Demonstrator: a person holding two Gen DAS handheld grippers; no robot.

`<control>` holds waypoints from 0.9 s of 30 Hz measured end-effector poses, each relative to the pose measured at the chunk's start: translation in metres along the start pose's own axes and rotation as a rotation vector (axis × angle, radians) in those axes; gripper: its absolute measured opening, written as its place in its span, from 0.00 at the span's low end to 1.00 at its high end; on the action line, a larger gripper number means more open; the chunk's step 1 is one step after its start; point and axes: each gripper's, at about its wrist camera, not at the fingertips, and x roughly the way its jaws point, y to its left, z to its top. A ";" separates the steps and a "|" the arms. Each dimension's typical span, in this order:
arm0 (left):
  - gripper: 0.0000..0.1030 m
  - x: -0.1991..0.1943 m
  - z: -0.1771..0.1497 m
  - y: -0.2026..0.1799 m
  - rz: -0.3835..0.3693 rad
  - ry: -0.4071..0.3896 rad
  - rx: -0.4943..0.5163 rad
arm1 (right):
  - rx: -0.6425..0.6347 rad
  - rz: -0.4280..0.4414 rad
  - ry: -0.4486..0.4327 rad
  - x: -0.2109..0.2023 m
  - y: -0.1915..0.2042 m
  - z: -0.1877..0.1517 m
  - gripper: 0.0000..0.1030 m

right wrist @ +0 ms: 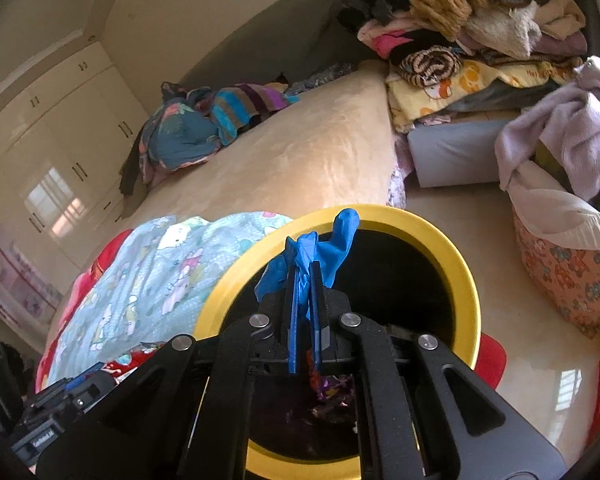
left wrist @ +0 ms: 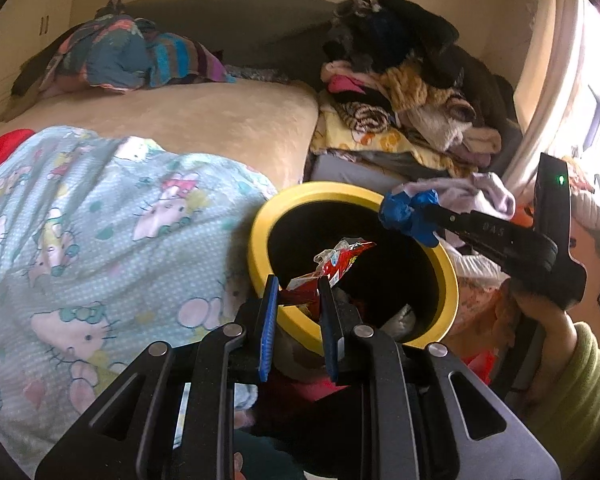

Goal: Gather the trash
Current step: 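Carry the blue glove with the right gripper and red wrapper with the left over the bin, then open both grippers to drop the glove and red wrapper into the bin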

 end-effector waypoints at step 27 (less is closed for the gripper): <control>0.84 0.066 0.004 -0.040 -0.018 0.115 0.034 | 0.084 -0.066 -0.005 -0.017 -0.042 0.000 0.59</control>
